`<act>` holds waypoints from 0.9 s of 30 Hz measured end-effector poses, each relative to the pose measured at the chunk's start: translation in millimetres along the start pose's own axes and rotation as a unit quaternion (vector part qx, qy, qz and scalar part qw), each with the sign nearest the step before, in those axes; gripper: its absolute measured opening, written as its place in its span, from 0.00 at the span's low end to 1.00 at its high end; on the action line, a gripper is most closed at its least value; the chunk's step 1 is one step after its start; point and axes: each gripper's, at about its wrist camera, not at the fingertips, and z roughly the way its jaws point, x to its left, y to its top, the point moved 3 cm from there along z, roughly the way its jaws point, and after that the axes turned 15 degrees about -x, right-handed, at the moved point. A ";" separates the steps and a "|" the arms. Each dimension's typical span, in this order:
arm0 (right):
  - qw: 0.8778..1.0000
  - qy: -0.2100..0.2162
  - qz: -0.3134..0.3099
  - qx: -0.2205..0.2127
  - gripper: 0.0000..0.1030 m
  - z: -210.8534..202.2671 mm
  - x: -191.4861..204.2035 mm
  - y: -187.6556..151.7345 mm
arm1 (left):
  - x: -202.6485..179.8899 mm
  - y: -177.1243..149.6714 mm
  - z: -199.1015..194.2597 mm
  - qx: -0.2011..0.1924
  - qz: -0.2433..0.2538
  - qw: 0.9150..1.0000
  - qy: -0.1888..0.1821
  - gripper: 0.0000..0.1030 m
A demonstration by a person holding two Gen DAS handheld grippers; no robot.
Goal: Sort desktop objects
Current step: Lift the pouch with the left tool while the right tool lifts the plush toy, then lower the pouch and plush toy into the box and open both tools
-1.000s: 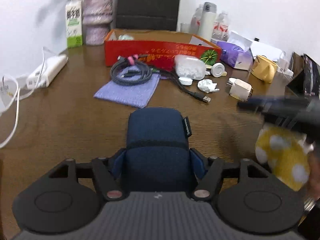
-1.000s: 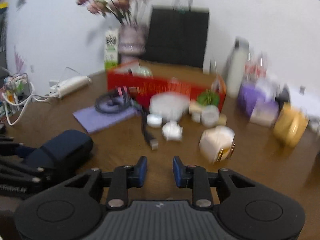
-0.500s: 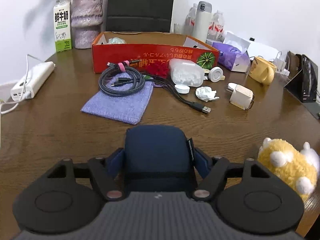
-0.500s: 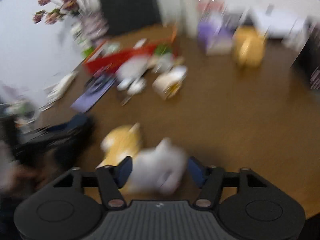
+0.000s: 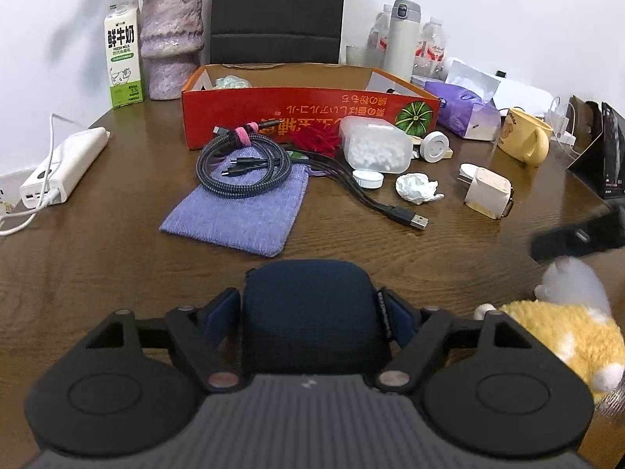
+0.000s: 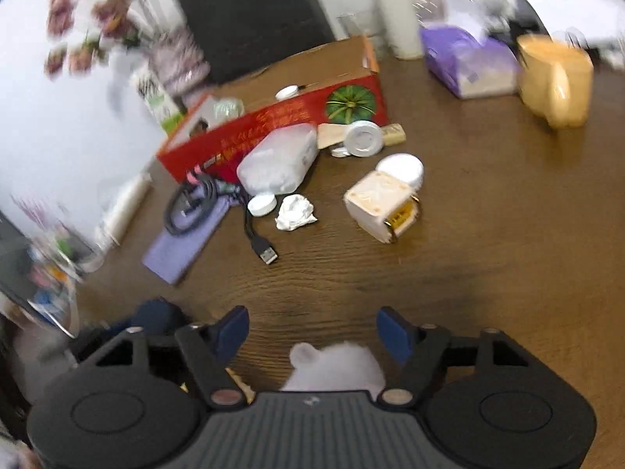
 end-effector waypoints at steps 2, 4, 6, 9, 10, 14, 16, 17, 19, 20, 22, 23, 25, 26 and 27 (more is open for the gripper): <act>1.000 -0.022 0.001 0.010 0.66 -21.6 -2.6 -3.0 | 0.2 0.6 -5.8 -0.002 0.005 1.000 -0.008 0.69; 0.998 -0.040 0.043 0.017 0.67 -39.6 -19.2 -5.0 | 4.0 -1.4 -12.7 -0.005 -0.005 1.000 -0.012 0.69; 0.994 -0.047 0.096 0.034 0.68 -49.2 -34.3 -11.5 | 6.6 -3.7 -16.9 -0.001 -0.016 1.000 -0.012 0.70; 0.988 -0.064 0.135 0.043 0.69 -32.2 -40.2 -19.5 | 8.3 -6.4 -18.6 0.000 -0.013 1.000 -0.010 0.86; 0.988 -0.058 0.136 0.043 0.69 -22.8 -35.6 -19.4 | 9.6 -7.6 -18.7 0.000 -0.009 1.000 -0.007 0.88; 0.998 -0.044 0.033 0.025 0.67 9.5 4.2 -10.4 | 17.7 -10.0 -24.5 0.004 -0.022 1.000 -0.005 0.88; 0.998 -0.050 -0.034 0.016 0.66 9.6 25.5 -6.6 | 19.6 -11.0 -29.1 0.007 -0.027 1.000 -0.005 0.87; 0.998 -0.048 -0.048 0.006 0.66 3.1 31.3 -5.4 | 19.6 -11.8 -31.7 0.007 -0.029 1.000 -0.007 0.85; 0.997 -0.041 -0.060 -0.002 0.68 -13.8 35.0 -4.9 | 18.9 -13.6 -35.6 0.005 -0.033 0.999 -0.013 0.78; 0.997 -0.048 -0.055 -0.002 0.71 -19.0 32.5 -5.2 | 16.7 -14.0 -36.5 0.002 -0.032 0.999 -0.018 0.69; 0.997 -0.065 -0.035 0.009 0.74 -16.9 23.6 -7.7 | 11.9 -11.9 -36.3 -0.005 -0.026 1.000 -0.016 0.65; 0.997 -0.068 -0.025 0.026 0.72 -8.5 21.3 -11.1 | 10.2 -10.2 -36.1 -0.010 -0.026 1.000 -0.014 0.62; 0.998 -0.044 -0.026 0.045 0.70 8.1 26.9 -16.7 | 10.0 -5.8 -36.7 -0.020 -0.030 0.999 -0.005 0.61; 0.997 -0.031 -0.045 0.049 0.66 15.7 34.3 -19.9 | 10.9 -2.9 -36.9 -0.023 -0.034 0.999 -0.002 0.61; 0.996 -0.030 -0.064 0.047 0.56 22.0 41.2 -21.9 | 13.0 1.4 -37.3 -0.026 -0.041 0.999 0.003 0.61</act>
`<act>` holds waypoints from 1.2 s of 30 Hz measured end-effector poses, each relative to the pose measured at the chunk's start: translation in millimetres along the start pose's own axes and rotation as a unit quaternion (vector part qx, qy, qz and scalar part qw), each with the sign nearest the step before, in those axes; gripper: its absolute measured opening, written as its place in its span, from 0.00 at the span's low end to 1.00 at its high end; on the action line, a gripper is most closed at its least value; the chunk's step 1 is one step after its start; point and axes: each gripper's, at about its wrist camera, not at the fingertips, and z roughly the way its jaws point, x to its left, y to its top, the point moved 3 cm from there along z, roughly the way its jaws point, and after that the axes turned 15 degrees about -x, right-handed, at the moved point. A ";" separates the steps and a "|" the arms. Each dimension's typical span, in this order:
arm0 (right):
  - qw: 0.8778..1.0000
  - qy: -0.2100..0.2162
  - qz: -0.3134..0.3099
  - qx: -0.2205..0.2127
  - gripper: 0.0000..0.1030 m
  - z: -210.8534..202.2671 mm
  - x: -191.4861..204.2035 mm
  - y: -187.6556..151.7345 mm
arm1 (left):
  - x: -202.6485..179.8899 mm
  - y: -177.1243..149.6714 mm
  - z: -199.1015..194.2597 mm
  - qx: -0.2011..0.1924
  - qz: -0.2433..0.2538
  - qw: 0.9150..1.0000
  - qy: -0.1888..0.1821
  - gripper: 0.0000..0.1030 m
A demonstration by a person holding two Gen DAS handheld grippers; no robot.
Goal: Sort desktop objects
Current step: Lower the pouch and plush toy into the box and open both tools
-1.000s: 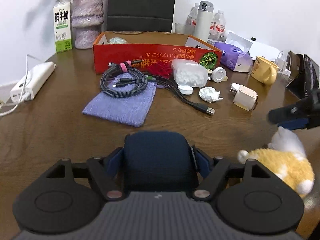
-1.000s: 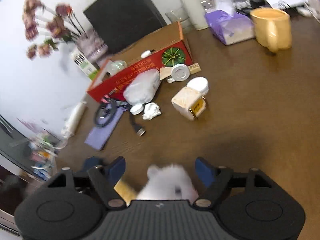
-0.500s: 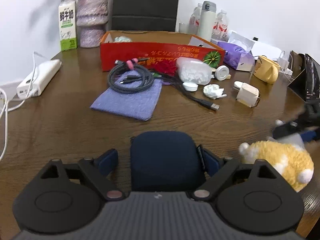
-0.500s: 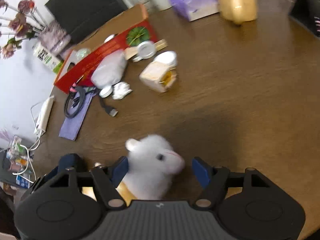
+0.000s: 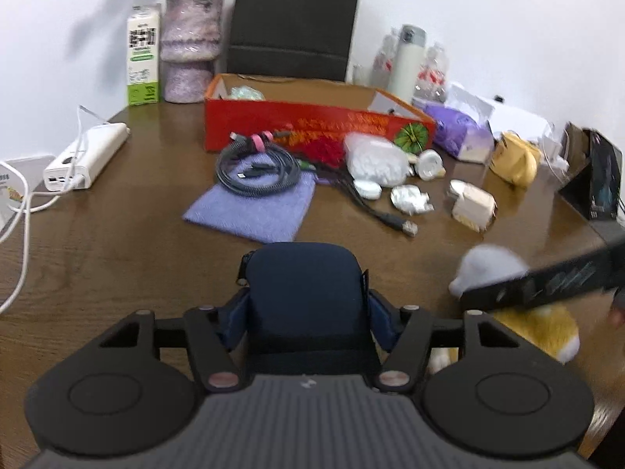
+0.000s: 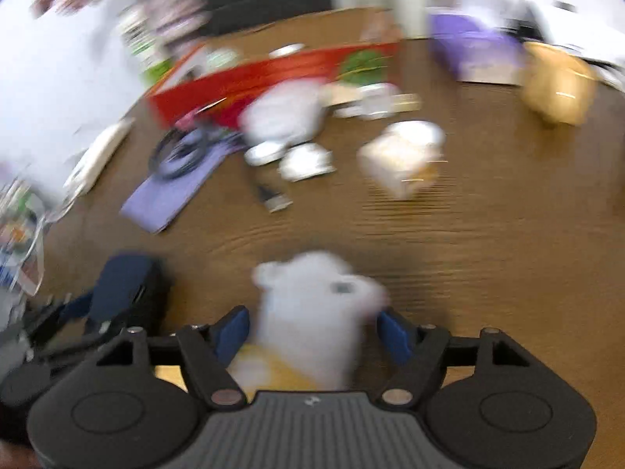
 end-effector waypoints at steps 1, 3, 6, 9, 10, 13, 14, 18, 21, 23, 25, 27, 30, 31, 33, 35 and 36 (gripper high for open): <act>1.000 -0.002 -0.011 -0.005 0.46 3.1 4.1 0.2 | 1.7 5.1 0.0 -0.003 -0.003 1.000 0.001 0.61; 0.999 0.008 -0.017 -0.035 0.44 0.3 6.9 11.2 | 6.0 22.8 0.0 -0.016 -0.007 1.000 0.001 0.60; 0.995 0.030 -0.004 -0.096 0.42 -15.4 -0.3 45.3 | 7.8 71.2 -0.6 -0.062 0.017 0.998 0.000 0.60; 0.987 0.028 -0.014 -0.155 0.43 -27.4 -10.5 107.0 | 7.5 140.9 10.1 -0.106 0.054 0.993 -0.009 0.61; 0.984 0.023 -0.022 -0.175 0.43 -29.0 -12.7 130.4 | 8.3 168.0 20.5 -0.112 0.054 0.992 -0.019 0.61; 0.977 0.019 -0.046 -0.208 0.43 -16.9 -17.1 204.6 | 7.4 235.2 73.6 -0.100 0.051 0.993 -0.027 0.61; 0.977 0.020 -0.052 -0.207 0.43 -6.9 -17.7 227.4 | 6.4 250.3 97.6 -0.087 0.047 0.995 -0.023 0.61; 0.982 -0.001 -0.065 -0.175 0.44 55.4 -20.5 303.6 | 14.3 279.1 208.3 0.007 0.017 1.000 0.006 0.61; 0.988 -0.033 -0.061 -0.135 0.44 115.8 -31.9 332.6 | 28.8 265.1 268.7 0.061 -0.003 0.997 0.040 0.61; 0.993 -0.045 -0.055 -0.098 0.44 157.6 -39.2 336.5 | 34.5 242.9 297.1 0.092 -0.005 0.994 0.051 0.61; 0.994 -0.062 -0.054 -0.066 0.44 192.6 -46.6 327.8 | 34.4 217.7 316.1 0.119 0.004 0.991 0.054 0.61; 0.995 -0.072 -0.059 -0.039 0.44 218.8 -50.8 312.2 | 33.9 197.5 324.4 0.138 0.014 0.989 0.053 0.61; 0.995 -0.077 -0.063 -0.007 0.44 236.3 -54.4 288.7 | 32.7 179.0 328.0 0.158 0.033 0.986 0.050 0.60; 0.995 -0.077 -0.061 0.004 0.44 238.4 -54.8 283.4 | 32.5 175.8 326.9 0.160 0.040 0.985 0.052 0.60; 0.995 -0.076 -0.053 0.021 0.44 237.7 -56.8 277.2 | 30.5 173.7 324.7 0.169 0.050 0.983 0.052 0.60; 0.993 -0.084 -0.075 0.033 0.45 235.7 -54.1 272.6 | 29.6 173.0 323.2 0.178 0.059 0.981 0.054 0.62; 0.991 -0.093 -0.091 0.041 0.45 236.3 -52.1 270.5 | 28.7 171.2 324.7 0.181 0.061 0.980 0.053 0.62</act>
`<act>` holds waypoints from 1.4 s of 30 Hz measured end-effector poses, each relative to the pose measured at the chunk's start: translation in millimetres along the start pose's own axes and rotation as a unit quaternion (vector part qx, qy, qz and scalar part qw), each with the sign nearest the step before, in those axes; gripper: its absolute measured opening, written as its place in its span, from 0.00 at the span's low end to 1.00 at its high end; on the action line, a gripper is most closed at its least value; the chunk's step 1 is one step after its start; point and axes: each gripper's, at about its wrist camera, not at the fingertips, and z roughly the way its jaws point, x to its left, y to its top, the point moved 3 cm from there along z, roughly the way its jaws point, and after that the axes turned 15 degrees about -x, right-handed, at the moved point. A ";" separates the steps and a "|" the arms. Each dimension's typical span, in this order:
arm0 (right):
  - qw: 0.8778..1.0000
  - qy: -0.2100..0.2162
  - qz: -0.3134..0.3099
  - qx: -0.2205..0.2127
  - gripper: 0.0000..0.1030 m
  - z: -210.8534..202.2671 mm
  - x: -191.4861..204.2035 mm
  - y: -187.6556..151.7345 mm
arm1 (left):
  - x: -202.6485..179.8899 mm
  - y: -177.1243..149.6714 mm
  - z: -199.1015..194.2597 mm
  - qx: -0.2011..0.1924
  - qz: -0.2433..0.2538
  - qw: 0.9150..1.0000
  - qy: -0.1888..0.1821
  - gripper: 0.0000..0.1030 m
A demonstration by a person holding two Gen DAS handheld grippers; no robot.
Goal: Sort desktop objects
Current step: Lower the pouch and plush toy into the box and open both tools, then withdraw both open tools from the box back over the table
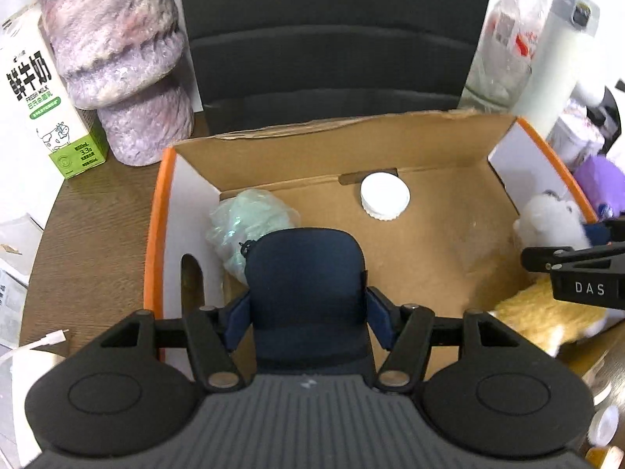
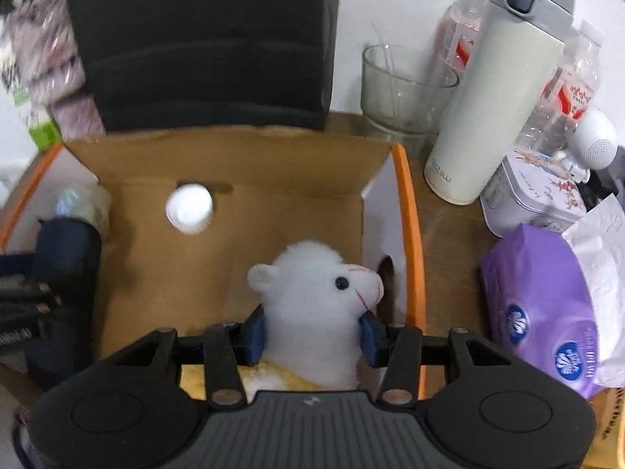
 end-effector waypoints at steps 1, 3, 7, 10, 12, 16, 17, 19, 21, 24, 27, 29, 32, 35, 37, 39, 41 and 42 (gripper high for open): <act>1.000 -0.004 -0.009 0.005 0.44 0.4 2.6 0.1 | 1.0 -1.7 1.3 0.002 -0.005 1.000 -0.005 0.64; 1.000 -0.008 -0.017 0.016 0.46 -1.1 6.2 -3.0 | 5.5 -0.8 1.4 0.003 -0.016 1.000 -0.008 0.64; 1.000 -0.004 -0.010 0.017 0.59 -24.2 6.8 -4.9 | 15.7 6.3 -34.9 -0.012 -0.028 1.000 -0.004 0.65; 1.000 -0.013 -0.011 -0.005 0.68 -53.7 4.6 2.0 | 18.8 16.9 -77.4 -0.045 -0.022 0.999 0.000 0.77; 0.999 -0.023 -0.012 -0.025 0.75 -70.8 0.6 6.9 | 20.8 20.2 -102.9 -0.061 -0.025 0.998 -0.003 0.80; 0.998 0.006 0.013 -0.055 0.78 -110.2 -2.9 4.3 | 19.1 12.7 -145.7 -0.083 -0.034 0.996 -0.010 0.86; 0.998 0.015 0.020 -0.061 0.78 -120.4 -2.4 0.5 | 17.5 7.7 -153.6 -0.088 -0.036 0.995 -0.013 0.88; 0.996 0.032 0.037 -0.080 0.80 -138.8 -1.3 -11.6 | 13.4 -7.0 -167.7 -0.099 -0.034 0.994 -0.017 0.91; 0.993 0.046 0.048 -0.095 0.82 -155.9 0.6 -31.4 | 8.4 -27.1 -179.4 -0.108 -0.034 0.993 -0.016 0.92; 0.989 0.048 0.061 -0.128 0.82 -179.3 2.4 -68.5 | 0.6 -66.8 -197.8 -0.124 -0.048 0.991 -0.028 0.94; 0.980 0.054 0.076 -0.176 0.86 -200.5 1.2 -113.1 | -8.1 -111.2 -217.9 -0.144 -0.073 0.986 -0.045 0.96; 0.972 0.056 0.094 -0.207 0.88 -210.4 0.9 -147.3 | -12.7 -142.9 -230.6 -0.165 -0.089 0.981 -0.042 0.98; 0.965 0.058 0.093 -0.237 0.90 -219.6 10.3 -196.4 | -21.1 -189.9 -242.0 -0.183 -0.092 0.979 -0.024 0.98; 0.962 0.052 0.073 -0.256 0.92 -229.1 22.4 -239.1 | -25.5 -229.6 -254.0 -0.212 -0.080 0.974 0.008 0.98; 0.963 0.049 0.056 -0.258 0.93 -234.5 30.1 -261.9 | -27.8 -249.1 -261.4 -0.219 -0.085 0.972 0.015 0.98; 0.964 0.044 0.052 -0.256 0.93 -239.2 34.5 -279.5 | -29.8 -263.0 -268.2 -0.231 -0.086 0.969 0.006 0.98; 0.966 0.050 0.054 -0.249 0.94 -243.8 38.7 -294.6 | -34.0 -274.0 -273.6 -0.251 -0.073 0.965 0.012 0.98; 0.966 0.055 0.052 -0.248 0.94 -246.2 41.3 -300.2 | -36.2 -279.0 -275.1 -0.261 -0.063 0.963 0.017 0.98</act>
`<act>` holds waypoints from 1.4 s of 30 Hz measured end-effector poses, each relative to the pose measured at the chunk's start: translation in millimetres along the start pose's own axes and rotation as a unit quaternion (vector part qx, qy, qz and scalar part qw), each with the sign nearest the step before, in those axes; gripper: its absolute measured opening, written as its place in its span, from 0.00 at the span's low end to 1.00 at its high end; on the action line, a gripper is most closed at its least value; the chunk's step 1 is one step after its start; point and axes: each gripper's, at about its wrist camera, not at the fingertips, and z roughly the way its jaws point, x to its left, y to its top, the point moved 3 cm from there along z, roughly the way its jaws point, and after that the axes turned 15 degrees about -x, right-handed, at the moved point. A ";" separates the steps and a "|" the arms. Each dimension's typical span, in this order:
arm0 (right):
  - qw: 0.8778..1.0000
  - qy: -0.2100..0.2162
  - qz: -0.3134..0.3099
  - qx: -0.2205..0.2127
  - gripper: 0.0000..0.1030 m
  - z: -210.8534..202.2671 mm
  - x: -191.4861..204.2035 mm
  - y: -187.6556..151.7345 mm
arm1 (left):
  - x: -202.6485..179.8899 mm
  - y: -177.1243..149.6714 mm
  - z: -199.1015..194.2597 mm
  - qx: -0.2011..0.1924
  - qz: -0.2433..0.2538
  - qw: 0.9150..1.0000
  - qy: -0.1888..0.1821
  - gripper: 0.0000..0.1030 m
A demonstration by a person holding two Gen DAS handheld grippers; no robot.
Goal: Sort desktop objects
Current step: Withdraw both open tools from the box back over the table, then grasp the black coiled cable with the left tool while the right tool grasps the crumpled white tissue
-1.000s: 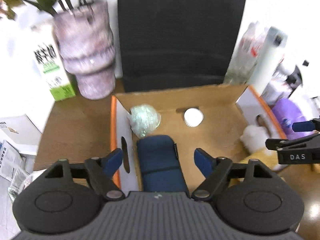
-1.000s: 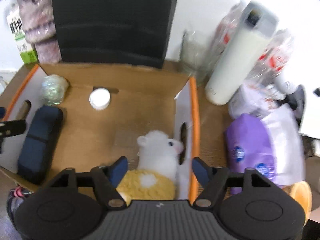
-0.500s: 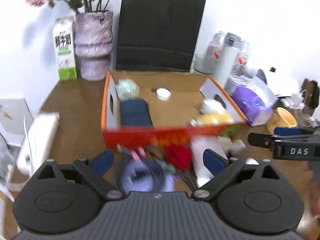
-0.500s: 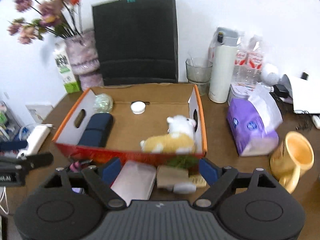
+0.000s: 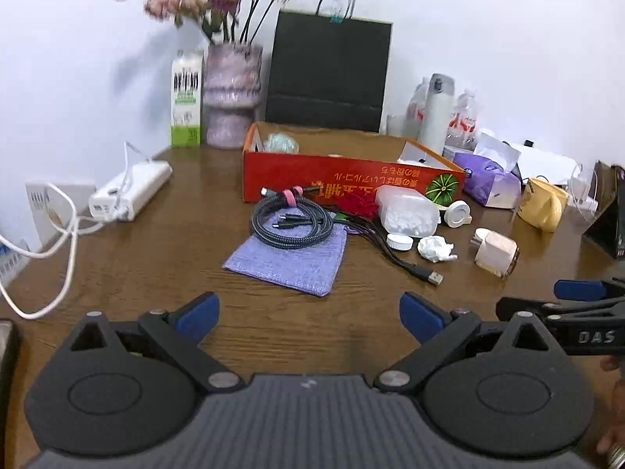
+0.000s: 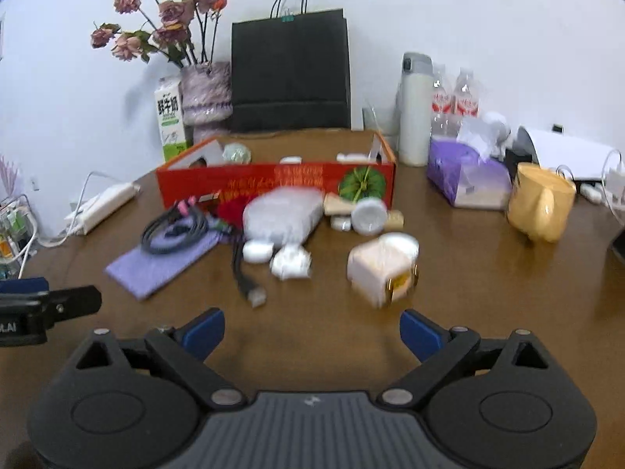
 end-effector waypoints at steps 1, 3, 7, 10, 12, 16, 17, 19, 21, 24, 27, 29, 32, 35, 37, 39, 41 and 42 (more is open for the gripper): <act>1.000 0.004 0.000 0.003 0.94 -4.1 1.8 -3.1 | -1.8 -3.5 -2.9 -0.007 0.008 1.000 0.000 0.99; 1.000 0.013 -0.003 -0.001 0.94 -13.4 7.0 -9.7 | -4.7 -9.8 -4.5 -0.007 0.023 1.000 -0.002 1.00; 0.999 0.031 -0.025 -0.012 0.95 -23.1 16.2 -18.4 | -5.5 -16.2 1.2 0.008 0.022 1.000 0.008 1.00; 0.999 0.025 -0.019 -0.010 0.96 -22.4 12.2 -23.1 | -5.3 -19.4 2.0 0.009 0.022 1.000 -0.002 1.00; 1.000 0.012 0.011 -0.011 0.96 -21.4 2.8 -22.6 | -5.3 -20.0 2.3 0.012 0.019 1.000 -0.017 1.00; 0.999 -0.011 0.053 -0.001 0.96 -17.3 -10.8 -24.5 | -6.2 -20.8 -1.4 0.004 0.018 0.999 -0.039 1.00; 0.998 -0.016 0.053 -0.004 0.96 -16.9 -11.2 -24.8 | -6.9 -20.8 -0.6 0.006 0.019 0.999 -0.042 1.00; 0.999 -0.022 0.045 -0.005 0.96 -15.5 -9.1 -25.8 | -7.5 -21.4 2.3 0.015 0.019 0.999 -0.040 1.00; 0.999 -0.018 0.033 0.001 0.96 -13.1 -5.9 -26.8 | -7.1 -22.1 5.9 0.027 0.016 0.999 -0.037 1.00; 0.999 -0.013 0.030 0.006 0.96 -11.7 -5.0 -27.5 | -5.3 -23.0 10.1 0.042 0.011 0.999 -0.029 1.00; 0.999 -0.014 0.038 0.014 0.96 -9.7 -7.1 -27.0 | -5.5 -23.3 13.2 0.051 0.012 0.998 -0.034 1.00; 0.999 -0.018 0.042 0.022 0.96 -7.6 -8.8 -26.6 | -4.8 -20.8 14.6 0.048 0.011 0.998 -0.037 1.00; 0.999 -0.024 0.033 0.021 0.96 -2.2 -10.7 -20.8 | 0.2 -4.5 25.4 0.028 0.018 0.999 -0.030 1.00; 0.999 -0.045 -0.003 0.003 0.92 10.1 -12.0 -2.5 | 11.2 19.4 48.9 0.004 0.024 1.000 -0.007 1.00; 0.999 -0.049 -0.018 -0.005 0.81 24.5 -12.7 12.0 | 21.2 32.4 74.2 0.005 0.017 1.000 0.007 0.98; 0.999 -0.038 -0.011 -0.008 0.76 40.8 -15.6 23.5 | 30.4 40.7 101.1 0.016 0.005 1.000 0.012 0.88; 1.000 -0.026 -0.007 -0.007 0.72 59.1 -16.8 31.5 | 38.5 46.5 129.3 0.037 -0.005 0.999 0.011 0.68; 1.000 -0.021 -0.006 -0.003 0.72 70.7 -16.8 34.0 | 42.5 48.2 143.5 0.048 -0.008 0.999 0.012 0.66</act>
